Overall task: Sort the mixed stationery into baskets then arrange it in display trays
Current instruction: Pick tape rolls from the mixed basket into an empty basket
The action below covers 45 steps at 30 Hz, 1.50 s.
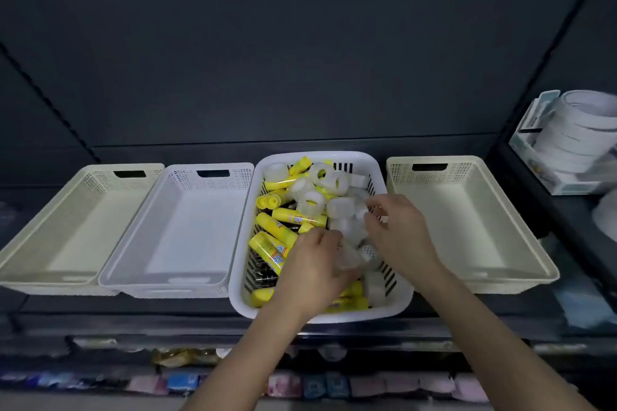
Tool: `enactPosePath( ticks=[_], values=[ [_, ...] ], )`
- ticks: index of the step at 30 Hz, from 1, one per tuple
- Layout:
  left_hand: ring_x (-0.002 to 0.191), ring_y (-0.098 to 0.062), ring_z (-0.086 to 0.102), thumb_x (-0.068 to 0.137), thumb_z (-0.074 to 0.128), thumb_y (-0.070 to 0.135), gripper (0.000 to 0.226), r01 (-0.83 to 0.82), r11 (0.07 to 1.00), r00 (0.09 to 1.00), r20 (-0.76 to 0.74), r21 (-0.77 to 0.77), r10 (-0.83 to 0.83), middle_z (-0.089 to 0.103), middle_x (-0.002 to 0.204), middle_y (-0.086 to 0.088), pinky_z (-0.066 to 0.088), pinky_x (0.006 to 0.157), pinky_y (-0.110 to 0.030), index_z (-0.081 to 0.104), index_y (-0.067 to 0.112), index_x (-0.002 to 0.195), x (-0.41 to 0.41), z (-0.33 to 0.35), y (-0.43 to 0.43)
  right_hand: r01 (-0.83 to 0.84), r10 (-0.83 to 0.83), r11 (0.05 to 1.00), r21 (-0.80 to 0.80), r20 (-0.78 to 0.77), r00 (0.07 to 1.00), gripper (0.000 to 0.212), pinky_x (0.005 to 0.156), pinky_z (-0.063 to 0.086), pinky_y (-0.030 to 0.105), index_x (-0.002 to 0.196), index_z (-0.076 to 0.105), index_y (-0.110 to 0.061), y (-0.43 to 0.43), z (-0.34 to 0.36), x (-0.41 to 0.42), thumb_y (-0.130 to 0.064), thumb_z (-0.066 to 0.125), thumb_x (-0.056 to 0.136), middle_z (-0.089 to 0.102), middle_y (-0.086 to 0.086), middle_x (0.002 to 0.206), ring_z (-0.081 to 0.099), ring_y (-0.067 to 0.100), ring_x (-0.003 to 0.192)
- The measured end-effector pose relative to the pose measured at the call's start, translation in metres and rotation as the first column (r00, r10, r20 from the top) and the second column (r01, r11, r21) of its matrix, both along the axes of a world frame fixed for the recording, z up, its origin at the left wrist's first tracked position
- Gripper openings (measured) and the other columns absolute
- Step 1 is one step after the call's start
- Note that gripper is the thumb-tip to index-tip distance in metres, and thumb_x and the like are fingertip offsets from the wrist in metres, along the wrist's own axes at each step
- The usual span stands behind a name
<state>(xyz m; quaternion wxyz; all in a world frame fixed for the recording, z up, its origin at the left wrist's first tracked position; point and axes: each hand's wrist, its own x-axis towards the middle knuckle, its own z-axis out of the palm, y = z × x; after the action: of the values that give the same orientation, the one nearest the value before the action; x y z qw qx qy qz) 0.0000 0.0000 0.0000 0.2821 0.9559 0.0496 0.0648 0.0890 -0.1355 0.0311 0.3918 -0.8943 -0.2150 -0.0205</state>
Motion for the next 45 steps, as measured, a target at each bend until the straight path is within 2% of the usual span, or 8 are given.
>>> enactPosePath(
  ticks=[5,12,20,28,33,36,40,45],
  values=[
    [0.102,-0.028,0.055,0.074,0.066,0.036,0.055,-0.029,0.982,0.999,-0.039,0.188,0.038,0.061,0.108,-0.005,0.046,0.079,-0.036,0.05,0.015,0.123,0.011,-0.001,-0.006,-0.073,0.064,0.992,-0.102,-0.088,0.994,0.028,0.077,0.038,0.02,0.118,0.061,-0.008,-0.001,0.0,0.007,-0.015,0.051,0.093,0.058,0.008,0.116,0.056,0.019,0.099],
    [0.077,-0.019,0.057,0.073,0.071,0.027,0.041,-0.247,0.958,0.965,0.053,-0.145,0.257,0.057,0.091,0.005,0.047,0.059,-0.033,0.041,0.025,0.101,0.004,0.001,-0.001,-0.233,0.211,0.961,-0.15,-0.149,0.966,0.027,0.081,0.047,0.034,0.11,0.06,0.0,0.006,-0.004,0.013,-0.019,0.052,0.093,0.06,0.011,0.108,0.058,0.026,0.097],
    [0.103,-0.01,0.05,0.074,0.07,0.027,0.064,-0.392,0.909,0.904,0.124,-0.143,0.409,0.05,0.119,0.009,0.037,0.078,-0.019,0.043,0.022,0.132,-0.006,0.002,-0.001,-0.254,0.235,0.952,-0.174,-0.121,0.964,0.03,0.059,0.04,0.034,0.088,0.05,-0.011,0.017,-0.014,0.019,-0.04,0.058,0.087,0.054,0.004,0.082,0.052,0.022,0.073],
    [0.101,-0.003,0.048,0.075,0.07,0.021,0.049,-0.331,0.938,0.931,0.125,-0.1,0.342,0.054,0.117,0.011,0.035,0.078,-0.014,0.053,0.025,0.121,0.0,0.011,0.017,-0.379,0.341,0.917,-0.122,-0.251,0.906,0.033,0.051,0.024,0.028,0.066,0.045,-0.009,0.019,-0.01,0.014,-0.028,0.066,0.081,0.039,0.003,0.063,0.036,0.015,0.058],
    [0.098,-0.003,0.051,0.073,0.074,0.023,0.052,-0.236,0.958,0.955,0.143,-0.164,0.26,0.054,0.109,0.017,0.035,0.075,-0.007,0.051,0.028,0.12,0.033,0.028,0.022,0.002,0.049,0.992,0.126,-0.402,0.915,0.007,0.059,0.043,0.025,0.08,0.058,-0.016,-0.009,0.016,0.034,-0.019,0.064,0.079,0.058,-0.003,0.078,0.055,0.011,0.069],
    [0.095,-0.008,0.055,0.07,0.076,0.032,0.051,-0.085,0.981,0.985,0.132,-0.175,0.109,0.057,0.102,0.016,0.043,0.073,-0.018,0.053,0.029,0.115,0.066,0.042,0.005,0.254,-0.144,0.94,0.229,-0.407,0.902,0.029,0.07,0.053,0.034,0.1,0.056,-0.017,-0.038,0.022,0.056,-0.02,0.069,0.075,0.059,-0.001,0.095,0.061,0.017,0.082],
    [0.1,-0.011,0.05,0.07,0.068,0.036,0.046,0.19,0.977,0.98,0.077,-0.095,-0.183,0.056,0.105,0.008,0.043,0.077,-0.025,0.056,0.024,0.113,0.112,0.046,-0.038,0.421,-0.393,0.907,0.019,-0.317,0.863,0.064,0.055,0.04,0.022,0.134,0.045,-0.009,-0.076,0.007,0.079,-0.01,0.068,0.074,0.051,0.012,0.119,0.056,0.02,0.081],
    [0.111,-0.023,0.046,0.076,0.065,0.03,0.05,0.38,0.901,0.924,-0.114,0.207,-0.364,0.054,0.116,-0.002,0.041,0.09,-0.035,0.054,0.016,0.122,0.152,0.026,-0.072,0.356,-0.42,0.905,-0.233,-0.345,0.84,0.066,0.073,0.041,0.024,0.133,0.047,-0.01,-0.111,-0.022,0.083,-0.013,0.072,0.072,0.049,0.014,0.126,0.056,0.028,0.104]
  ],
)
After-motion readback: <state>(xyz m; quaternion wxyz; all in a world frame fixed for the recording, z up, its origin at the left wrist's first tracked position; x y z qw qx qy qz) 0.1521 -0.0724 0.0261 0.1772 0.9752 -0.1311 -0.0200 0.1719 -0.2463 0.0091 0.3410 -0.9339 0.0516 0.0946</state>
